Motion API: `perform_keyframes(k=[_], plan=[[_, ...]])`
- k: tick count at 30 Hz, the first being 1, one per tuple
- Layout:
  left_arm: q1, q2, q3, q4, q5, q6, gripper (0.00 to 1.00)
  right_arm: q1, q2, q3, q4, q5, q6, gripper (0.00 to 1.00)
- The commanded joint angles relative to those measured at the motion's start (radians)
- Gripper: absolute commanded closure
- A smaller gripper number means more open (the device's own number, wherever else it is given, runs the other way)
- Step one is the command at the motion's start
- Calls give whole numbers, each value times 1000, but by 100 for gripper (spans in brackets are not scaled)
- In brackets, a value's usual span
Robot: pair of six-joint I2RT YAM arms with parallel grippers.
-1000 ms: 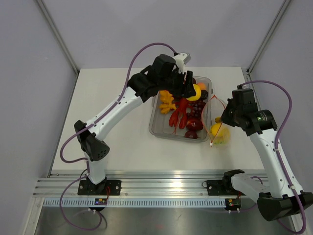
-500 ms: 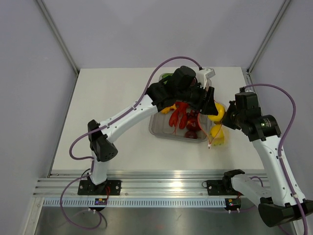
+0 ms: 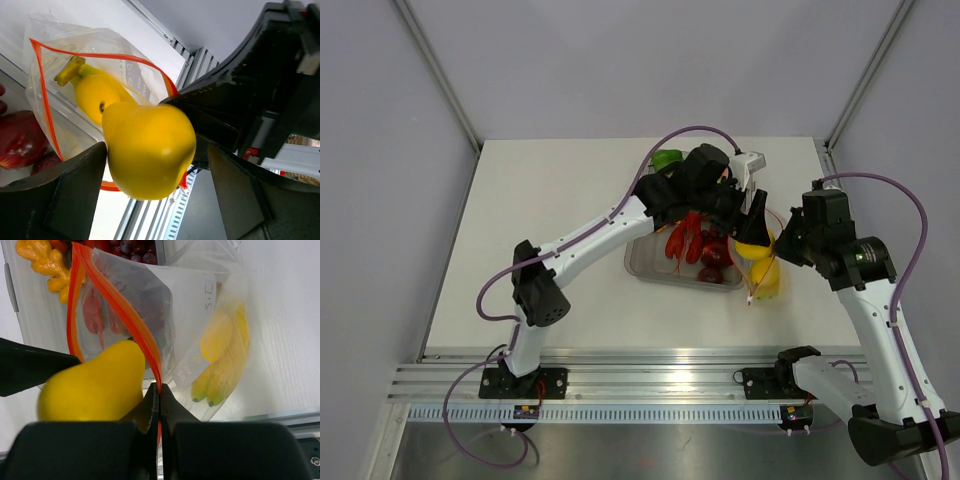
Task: Place the food in the zip-top bag and seal the zipper
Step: Place the fake fruit in the zipper food storage bag, then pick up the fake fruit from the bin.
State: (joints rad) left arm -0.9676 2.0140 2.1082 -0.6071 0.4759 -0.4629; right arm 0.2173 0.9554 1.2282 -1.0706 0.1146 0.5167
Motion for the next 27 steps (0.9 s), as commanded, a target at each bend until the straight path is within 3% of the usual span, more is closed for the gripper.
perform_keyframes(k=[1, 6, 13, 17, 20, 27], plan=[[-6, 11, 101, -31, 29, 27, 15, 5, -21, 21, 31, 2, 5, 100], [-2, -55, 99, -46, 12, 40, 18, 5, -24, 11, 37, 7, 6, 100], [43, -161, -52, -10, -10, 33, 44, 4, -26, 17, 34, 10, 5, 100], [58, -218, -170, 18, -72, 36, 42, 5, -29, 17, 32, 17, 0, 100], [64, -222, -220, 9, -126, 27, 22, 5, -26, 14, 34, 19, 0, 100], [60, -150, -267, 55, -30, -48, 23, 5, -14, 11, 43, 10, 5, 100]])
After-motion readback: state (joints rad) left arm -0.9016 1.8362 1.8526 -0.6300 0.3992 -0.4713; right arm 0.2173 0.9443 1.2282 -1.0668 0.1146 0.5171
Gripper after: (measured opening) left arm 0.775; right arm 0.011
